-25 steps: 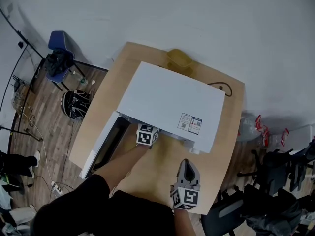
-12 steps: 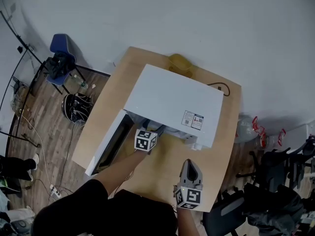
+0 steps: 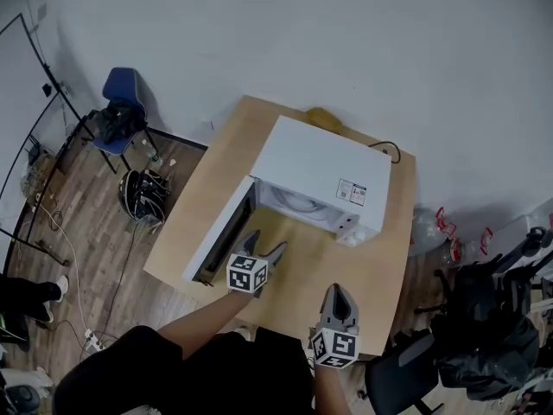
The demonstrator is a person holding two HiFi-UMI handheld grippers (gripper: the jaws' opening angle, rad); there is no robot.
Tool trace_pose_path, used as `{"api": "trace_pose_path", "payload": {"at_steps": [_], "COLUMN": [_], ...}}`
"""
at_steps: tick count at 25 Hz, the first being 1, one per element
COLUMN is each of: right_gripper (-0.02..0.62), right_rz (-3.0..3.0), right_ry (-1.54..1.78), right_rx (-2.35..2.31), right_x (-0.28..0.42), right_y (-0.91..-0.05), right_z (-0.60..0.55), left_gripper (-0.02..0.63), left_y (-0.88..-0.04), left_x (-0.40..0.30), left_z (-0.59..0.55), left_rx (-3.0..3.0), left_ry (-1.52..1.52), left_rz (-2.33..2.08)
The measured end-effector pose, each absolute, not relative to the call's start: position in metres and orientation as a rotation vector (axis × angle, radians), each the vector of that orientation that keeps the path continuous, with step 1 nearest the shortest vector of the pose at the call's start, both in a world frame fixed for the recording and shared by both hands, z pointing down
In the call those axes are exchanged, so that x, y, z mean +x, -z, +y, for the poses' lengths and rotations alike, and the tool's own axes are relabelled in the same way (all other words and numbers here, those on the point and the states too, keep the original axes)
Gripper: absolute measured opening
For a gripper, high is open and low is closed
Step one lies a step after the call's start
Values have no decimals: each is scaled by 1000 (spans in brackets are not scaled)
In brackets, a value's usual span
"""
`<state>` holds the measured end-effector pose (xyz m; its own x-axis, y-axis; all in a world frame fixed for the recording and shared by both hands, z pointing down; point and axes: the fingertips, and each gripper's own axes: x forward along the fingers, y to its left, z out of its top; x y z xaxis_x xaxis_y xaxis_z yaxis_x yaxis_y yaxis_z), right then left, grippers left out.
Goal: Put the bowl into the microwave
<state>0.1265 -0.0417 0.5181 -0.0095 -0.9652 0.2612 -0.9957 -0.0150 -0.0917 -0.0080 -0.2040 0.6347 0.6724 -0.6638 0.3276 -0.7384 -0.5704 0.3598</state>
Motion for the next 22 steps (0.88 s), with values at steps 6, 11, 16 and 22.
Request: {"api": "trace_pose_path", "payload": {"at_steps": [6, 11, 16, 22], "right_gripper": [60, 60, 60, 60], "right_rz": [-2088, -2079, -2105, -2188], "right_ry": [-362, -336, -305, -259], "right_rx": [2134, 2114, 2074, 2029], "right_x": [87, 52, 40, 31], "right_y": [-515, -508, -489, -476], "right_z": [19, 65, 95, 129], "left_gripper": [353, 351, 329, 23], "left_y": [-579, -551, -529, -480], "left_x": [-50, -80, -84, -104], "left_z": [-122, -33, 34, 77], "left_rx": [2527, 2567, 2562, 2631], "left_ry": [-142, -92, -50, 72], "left_rz": [-1087, -1011, -895, -1093]}}
